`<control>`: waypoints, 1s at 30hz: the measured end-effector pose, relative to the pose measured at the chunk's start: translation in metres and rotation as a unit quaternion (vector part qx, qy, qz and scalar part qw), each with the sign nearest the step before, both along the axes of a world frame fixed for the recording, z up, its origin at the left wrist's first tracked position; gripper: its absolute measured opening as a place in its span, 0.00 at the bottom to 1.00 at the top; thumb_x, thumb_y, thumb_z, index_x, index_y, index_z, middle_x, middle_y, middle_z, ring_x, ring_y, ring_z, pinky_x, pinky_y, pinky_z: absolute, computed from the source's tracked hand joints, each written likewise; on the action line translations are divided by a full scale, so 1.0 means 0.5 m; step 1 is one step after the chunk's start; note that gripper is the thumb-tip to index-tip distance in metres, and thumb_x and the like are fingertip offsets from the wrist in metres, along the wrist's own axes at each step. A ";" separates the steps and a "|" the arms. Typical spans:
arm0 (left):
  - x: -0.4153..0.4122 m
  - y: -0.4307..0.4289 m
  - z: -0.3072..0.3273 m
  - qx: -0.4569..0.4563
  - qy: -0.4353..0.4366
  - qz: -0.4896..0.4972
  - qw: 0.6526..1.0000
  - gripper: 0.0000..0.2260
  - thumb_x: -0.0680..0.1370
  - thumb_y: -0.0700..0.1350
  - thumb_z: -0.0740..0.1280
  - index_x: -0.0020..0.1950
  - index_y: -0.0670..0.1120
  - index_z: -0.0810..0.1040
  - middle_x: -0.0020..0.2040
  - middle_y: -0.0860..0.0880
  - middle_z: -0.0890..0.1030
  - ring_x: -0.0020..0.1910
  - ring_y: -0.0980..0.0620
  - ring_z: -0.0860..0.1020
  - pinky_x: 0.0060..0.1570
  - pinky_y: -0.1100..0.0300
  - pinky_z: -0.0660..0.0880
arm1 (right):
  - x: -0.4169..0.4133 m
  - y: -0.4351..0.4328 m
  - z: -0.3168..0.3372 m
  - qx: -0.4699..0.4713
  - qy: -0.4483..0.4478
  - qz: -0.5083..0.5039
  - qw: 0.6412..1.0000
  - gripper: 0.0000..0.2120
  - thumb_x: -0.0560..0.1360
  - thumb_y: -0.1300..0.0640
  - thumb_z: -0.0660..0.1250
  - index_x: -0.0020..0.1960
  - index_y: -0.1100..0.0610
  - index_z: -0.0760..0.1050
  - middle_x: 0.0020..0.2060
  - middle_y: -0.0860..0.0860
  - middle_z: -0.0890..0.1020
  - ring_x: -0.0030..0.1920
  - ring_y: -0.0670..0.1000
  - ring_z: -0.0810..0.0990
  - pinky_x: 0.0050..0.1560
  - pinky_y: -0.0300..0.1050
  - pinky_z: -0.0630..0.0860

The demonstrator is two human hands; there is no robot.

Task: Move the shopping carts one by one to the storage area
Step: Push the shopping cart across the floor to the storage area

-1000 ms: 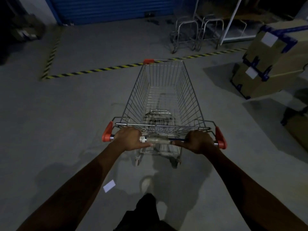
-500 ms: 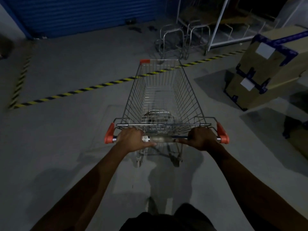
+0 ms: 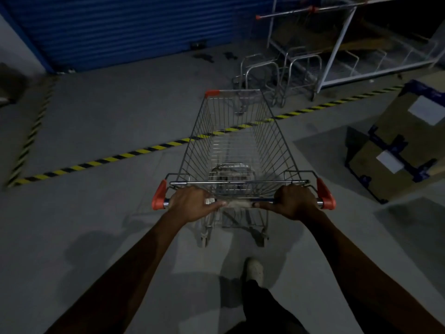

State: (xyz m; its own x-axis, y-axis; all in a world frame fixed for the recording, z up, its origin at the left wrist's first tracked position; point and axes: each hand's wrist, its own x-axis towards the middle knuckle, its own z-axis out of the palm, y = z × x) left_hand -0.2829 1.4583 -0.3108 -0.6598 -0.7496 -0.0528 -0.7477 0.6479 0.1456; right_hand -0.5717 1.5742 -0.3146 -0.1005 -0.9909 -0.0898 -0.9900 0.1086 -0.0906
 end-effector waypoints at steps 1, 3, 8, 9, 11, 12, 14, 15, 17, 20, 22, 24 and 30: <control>-0.026 -0.037 0.004 0.001 0.007 0.004 1.000 0.35 0.71 0.78 0.53 0.43 0.50 0.84 0.43 0.49 0.85 0.46 0.49 0.82 0.40 0.58 0.71 | -0.027 -0.045 0.002 0.003 0.005 0.005 1.000 0.45 0.62 0.15 0.42 0.29 0.53 0.75 0.26 0.48 0.77 0.29 0.46 0.77 0.29 0.40 0.64; -0.076 -0.111 0.017 -0.009 0.006 0.008 1.000 0.30 0.74 0.74 0.57 0.44 0.49 0.83 0.44 0.48 0.85 0.47 0.47 0.82 0.41 0.57 0.71 | -0.077 -0.132 0.005 0.010 0.008 0.012 1.000 0.43 0.64 0.15 0.45 0.29 0.54 0.74 0.26 0.48 0.76 0.29 0.46 0.75 0.29 0.40 0.62; -0.173 -0.302 0.013 -0.019 0.003 0.034 0.999 0.38 0.70 0.79 0.42 0.35 0.49 0.75 0.39 0.47 0.83 0.43 0.47 0.82 0.37 0.57 0.68 | -0.178 -0.338 0.021 0.034 -0.010 0.024 0.999 0.42 0.62 0.15 0.44 0.26 0.54 0.70 0.25 0.49 0.75 0.27 0.46 0.74 0.28 0.40 0.60; -0.189 -0.338 0.012 -0.019 0.008 0.042 0.999 0.41 0.68 0.81 0.38 0.35 0.48 0.74 0.37 0.48 0.82 0.42 0.47 0.82 0.35 0.57 0.67 | -0.193 -0.375 0.024 0.040 -0.015 0.025 0.999 0.43 0.62 0.15 0.45 0.27 0.54 0.71 0.25 0.49 0.76 0.27 0.46 0.74 0.28 0.39 0.60; -0.220 -0.405 0.008 -0.020 0.012 0.049 0.999 0.43 0.67 0.81 0.35 0.34 0.47 0.74 0.35 0.48 0.80 0.39 0.48 0.81 0.33 0.57 0.64 | -0.224 -0.451 0.025 0.041 -0.007 0.038 0.998 0.44 0.62 0.15 0.44 0.28 0.55 0.74 0.26 0.49 0.77 0.27 0.45 0.74 0.28 0.39 0.60; -0.234 -0.438 0.009 -0.020 0.010 0.050 0.998 0.42 0.68 0.80 0.37 0.34 0.47 0.74 0.34 0.48 0.80 0.38 0.48 0.80 0.33 0.57 0.63 | -0.239 -0.489 0.024 0.036 -0.001 0.044 0.998 0.45 0.62 0.15 0.44 0.28 0.55 0.75 0.27 0.50 0.78 0.27 0.45 0.74 0.28 0.39 0.60; -0.258 -0.513 0.008 -0.026 0.007 0.058 0.998 0.38 0.68 0.79 0.39 0.34 0.49 0.72 0.36 0.48 0.80 0.39 0.47 0.81 0.34 0.57 0.63 | -0.267 -0.566 0.020 0.030 0.003 0.049 0.998 0.46 0.61 0.15 0.43 0.29 0.56 0.76 0.28 0.50 0.79 0.29 0.46 0.75 0.28 0.40 0.62; -0.268 -0.550 0.006 -0.031 0.007 0.066 0.997 0.38 0.67 0.80 0.38 0.34 0.49 0.70 0.36 0.48 0.81 0.39 0.47 0.81 0.34 0.57 0.63 | -0.278 -0.605 0.018 0.028 0.004 0.051 0.998 0.47 0.61 0.15 0.42 0.30 0.56 0.76 0.28 0.50 0.79 0.29 0.46 0.76 0.29 0.41 0.63; -0.293 -0.626 0.002 -0.047 0.003 0.079 0.996 0.40 0.66 0.81 0.35 0.33 0.49 0.70 0.35 0.48 0.80 0.38 0.48 0.80 0.34 0.57 0.64 | -0.301 -0.687 0.015 0.022 0.007 0.055 0.998 0.47 0.61 0.15 0.42 0.30 0.56 0.77 0.28 0.50 0.79 0.30 0.47 0.77 0.29 0.41 0.64; -0.332 -0.757 -0.001 -0.047 -0.001 0.091 0.995 0.35 0.72 0.77 0.45 0.31 0.48 0.72 0.31 0.51 0.76 0.36 0.50 0.79 0.34 0.58 0.65 | -0.336 -0.827 0.012 0.016 0.022 0.057 0.998 0.47 0.62 0.14 0.44 0.29 0.57 0.77 0.28 0.50 0.79 0.32 0.48 0.78 0.31 0.41 0.66; -0.353 -0.856 -0.005 -0.045 0.003 0.095 0.994 0.39 0.71 0.78 0.42 0.31 0.48 0.74 0.30 0.52 0.76 0.34 0.51 0.78 0.32 0.58 0.65 | -0.360 -0.924 0.010 0.017 0.030 0.058 0.998 0.45 0.64 0.15 0.46 0.30 0.56 0.77 0.29 0.50 0.80 0.35 0.49 0.80 0.34 0.42 0.67; -0.373 -0.952 -0.010 -0.043 0.005 0.095 0.995 0.41 0.70 0.79 0.40 0.32 0.47 0.76 0.32 0.50 0.78 0.36 0.50 0.79 0.33 0.58 0.66 | -0.382 -1.020 0.012 0.024 0.016 0.049 0.998 0.43 0.66 0.17 0.49 0.29 0.56 0.76 0.28 0.50 0.79 0.36 0.50 0.81 0.35 0.42 0.68; -0.426 -1.194 -0.003 -0.022 -0.017 0.082 0.996 0.41 0.71 0.78 0.38 0.33 0.48 0.77 0.35 0.50 0.78 0.39 0.50 0.80 0.37 0.58 0.66 | -0.428 -1.261 0.018 0.042 0.046 0.044 0.997 0.42 0.68 0.18 0.52 0.31 0.57 0.78 0.28 0.50 0.77 0.35 0.51 0.80 0.37 0.43 0.74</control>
